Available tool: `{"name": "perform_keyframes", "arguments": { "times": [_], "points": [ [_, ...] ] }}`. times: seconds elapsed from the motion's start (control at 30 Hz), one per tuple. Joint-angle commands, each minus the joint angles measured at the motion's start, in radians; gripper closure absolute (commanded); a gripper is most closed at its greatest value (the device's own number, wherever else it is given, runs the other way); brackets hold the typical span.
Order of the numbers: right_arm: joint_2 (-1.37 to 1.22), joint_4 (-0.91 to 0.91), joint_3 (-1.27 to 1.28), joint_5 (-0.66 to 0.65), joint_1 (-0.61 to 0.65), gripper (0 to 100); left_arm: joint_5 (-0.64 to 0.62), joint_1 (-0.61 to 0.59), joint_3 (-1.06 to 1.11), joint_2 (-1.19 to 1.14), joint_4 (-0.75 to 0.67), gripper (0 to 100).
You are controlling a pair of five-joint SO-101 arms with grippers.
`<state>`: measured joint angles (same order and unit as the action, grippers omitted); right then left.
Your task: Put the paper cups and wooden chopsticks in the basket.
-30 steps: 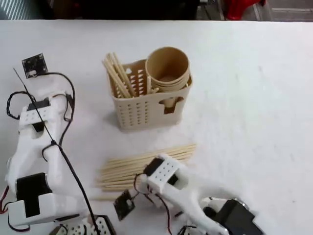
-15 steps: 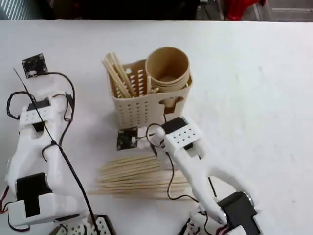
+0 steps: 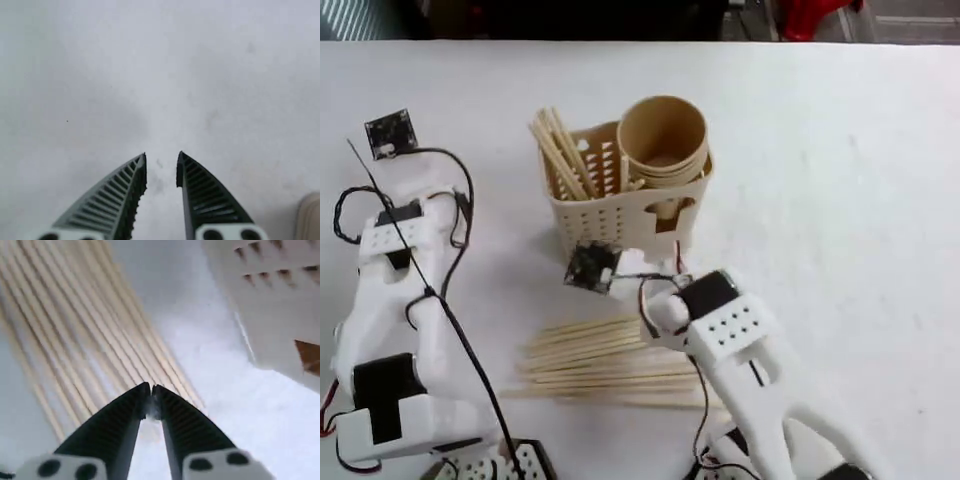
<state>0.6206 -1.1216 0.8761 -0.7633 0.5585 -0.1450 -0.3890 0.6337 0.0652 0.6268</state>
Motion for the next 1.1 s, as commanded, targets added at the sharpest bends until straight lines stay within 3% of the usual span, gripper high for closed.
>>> {"name": "perform_keyframes", "arguments": {
  "times": [0.0,0.17,0.3,0.53,1.07],
  "points": [
    [0.085,0.021,-0.005,0.075,-0.024,97.1,0.012,-0.007,-0.008,0.012,-0.020,88],
    [0.012,0.019,-0.005,0.091,-0.030,89.4,0.012,-0.008,-0.008,0.012,-0.018,88],
    [-0.094,0.131,-0.003,0.089,-0.024,81.7,0.012,-0.005,-0.008,0.012,-0.018,88],
    [-0.275,0.208,-0.006,-0.121,-0.022,85.8,0.012,-0.004,-0.008,0.012,-0.020,88],
    [-0.483,0.295,-0.003,-0.124,-0.028,86.2,0.012,-0.002,-0.008,0.012,-0.020,88]
  ]
}}
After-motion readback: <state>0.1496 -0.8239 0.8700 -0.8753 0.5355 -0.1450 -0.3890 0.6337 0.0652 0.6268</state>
